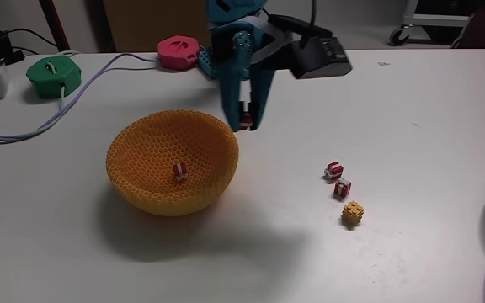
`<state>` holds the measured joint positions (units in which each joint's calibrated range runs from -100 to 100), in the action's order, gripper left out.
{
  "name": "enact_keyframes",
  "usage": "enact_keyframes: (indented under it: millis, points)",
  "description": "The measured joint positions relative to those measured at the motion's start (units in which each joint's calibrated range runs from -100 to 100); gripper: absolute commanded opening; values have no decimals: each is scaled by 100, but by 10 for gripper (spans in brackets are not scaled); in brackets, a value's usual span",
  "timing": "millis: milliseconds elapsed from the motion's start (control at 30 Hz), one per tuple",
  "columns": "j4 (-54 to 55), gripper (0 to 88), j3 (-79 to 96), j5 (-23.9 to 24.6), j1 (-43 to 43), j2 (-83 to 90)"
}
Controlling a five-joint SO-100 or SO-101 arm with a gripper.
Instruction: Place cube pieces into the yellow basket
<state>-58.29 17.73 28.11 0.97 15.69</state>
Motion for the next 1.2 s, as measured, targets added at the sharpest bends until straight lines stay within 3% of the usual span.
enact_keyframes:
  millis: [167, 267, 333, 467, 667, 867, 1200]
  points:
    - [-244, 467, 355, -547, -435, 30]
    - [-410, 372, 355, -581, -551, 69]
    - [-410, 321, 335, -327, -358, 69]
    - [300, 349, 562, 747, 803, 216]
    - [3661, 355, 2778, 2271, 2892, 98]
    - [5990, 347, 3429, 2574, 3327, -1033]
    - [6911, 268, 2916, 2657, 3288, -2597]
